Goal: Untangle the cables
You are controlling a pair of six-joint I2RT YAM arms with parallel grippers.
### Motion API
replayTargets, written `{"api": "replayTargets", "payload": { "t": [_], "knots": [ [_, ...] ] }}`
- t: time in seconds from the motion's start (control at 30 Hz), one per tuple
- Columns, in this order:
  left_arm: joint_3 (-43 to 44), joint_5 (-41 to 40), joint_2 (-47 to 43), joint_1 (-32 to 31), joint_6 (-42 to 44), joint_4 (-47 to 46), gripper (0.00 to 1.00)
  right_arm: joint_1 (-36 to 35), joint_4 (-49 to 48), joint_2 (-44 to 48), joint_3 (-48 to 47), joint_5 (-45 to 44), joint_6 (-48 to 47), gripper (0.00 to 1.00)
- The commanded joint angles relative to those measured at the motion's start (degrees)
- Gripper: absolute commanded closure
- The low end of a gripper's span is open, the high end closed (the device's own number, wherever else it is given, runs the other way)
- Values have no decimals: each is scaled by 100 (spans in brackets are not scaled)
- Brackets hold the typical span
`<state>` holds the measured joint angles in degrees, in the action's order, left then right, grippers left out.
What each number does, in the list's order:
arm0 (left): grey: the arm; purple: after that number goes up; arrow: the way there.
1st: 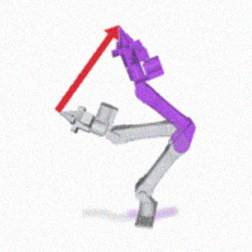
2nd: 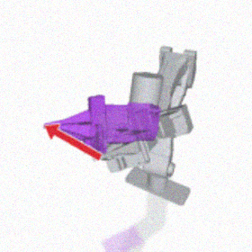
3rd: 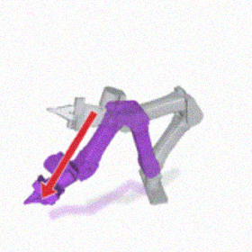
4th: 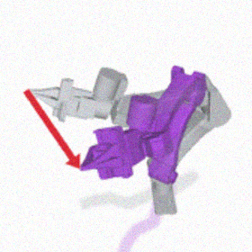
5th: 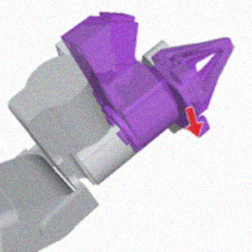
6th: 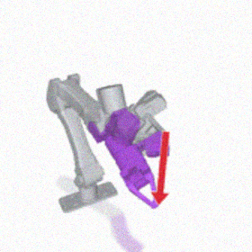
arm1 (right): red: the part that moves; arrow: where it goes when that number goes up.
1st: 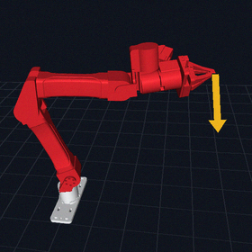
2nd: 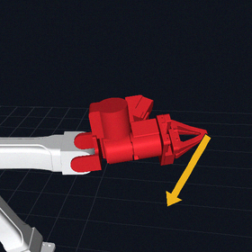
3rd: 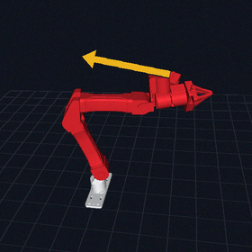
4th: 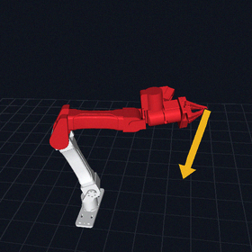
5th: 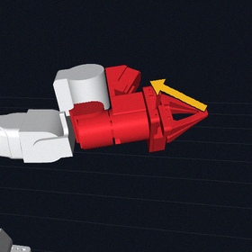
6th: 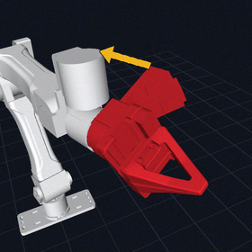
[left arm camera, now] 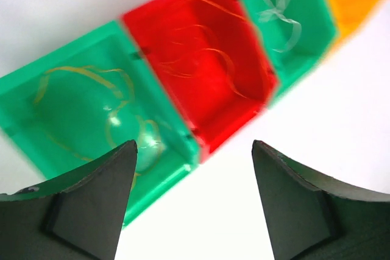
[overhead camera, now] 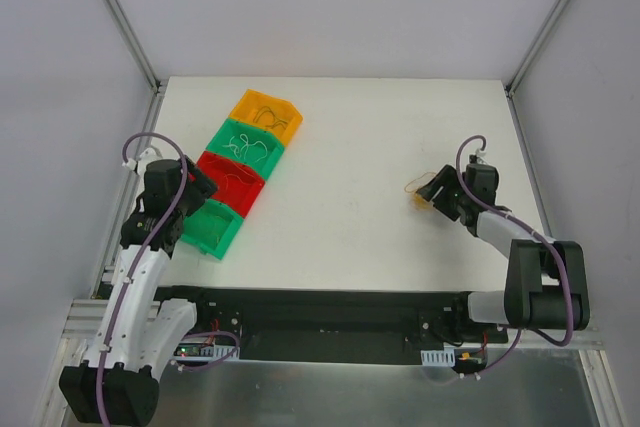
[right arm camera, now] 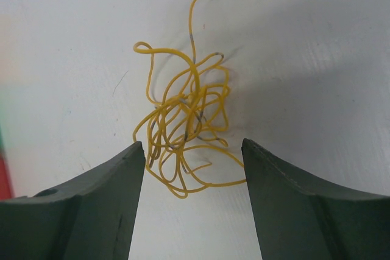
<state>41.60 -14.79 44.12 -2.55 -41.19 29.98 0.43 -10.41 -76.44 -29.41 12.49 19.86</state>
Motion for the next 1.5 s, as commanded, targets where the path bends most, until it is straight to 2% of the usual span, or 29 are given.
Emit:
{"api": "replayTargets", "payload": {
  "t": [0.0,0.03,0.1,0.23,0.33,0.5,0.67,0.73,0.8,0.87,1.0,1.13,1.27,1.47],
  "knots": [
    [-3,2334,43,-35,665,-1491,27,-165,-110,-160,-346,261,-166,34],
    [-82,3019,192,-114,656,-1851,27,-218,-171,-256,-407,393,-184,35],
    [-109,3428,587,-525,647,-2319,28,-332,-276,-423,-521,735,-219,39],
    [286,3228,1641,-1861,981,-2672,29,-727,-435,-617,-741,1220,-403,49],
    [620,3254,2520,-2521,938,-2979,40,-938,-768,-635,-759,1580,-421,64],
    [1120,3692,3786,-3102,639,-3709,48,-1159,-1400,-731,-733,2212,-316,78],
    [1841,4211,4850,-3471,533,-3946,45,-1176,-1999,-592,-523,2460,-87,87],
    [2157,4326,5297,-3638,489,-4017,41,-1176,-2008,-329,-391,2163,-140,84],
    [2552,4379,5703,-3770,454,-4035,39,-1124,-1738,-13,-241,1401,-254,72],
    [2895,4370,6115,-3867,393,-4035,38,-1062,-1298,356,-145,767,-377,66],
    [3459,4344,6854,-3955,121,-4052,43,-913,-831,692,-48,35,-500,61],
    [3898,4326,7391,-4095,15,-4096,44,-737,-681,701,-12,-299,-430,60],
    [4268,4203,7830,-4149,-134,-4114,44,-632,-628,526,-91,-212,-386,59],
    [4663,4150,8218,-4140,-284,-4035,51,-605,-567,393,-188,-124,-395,58]
  ]
}}
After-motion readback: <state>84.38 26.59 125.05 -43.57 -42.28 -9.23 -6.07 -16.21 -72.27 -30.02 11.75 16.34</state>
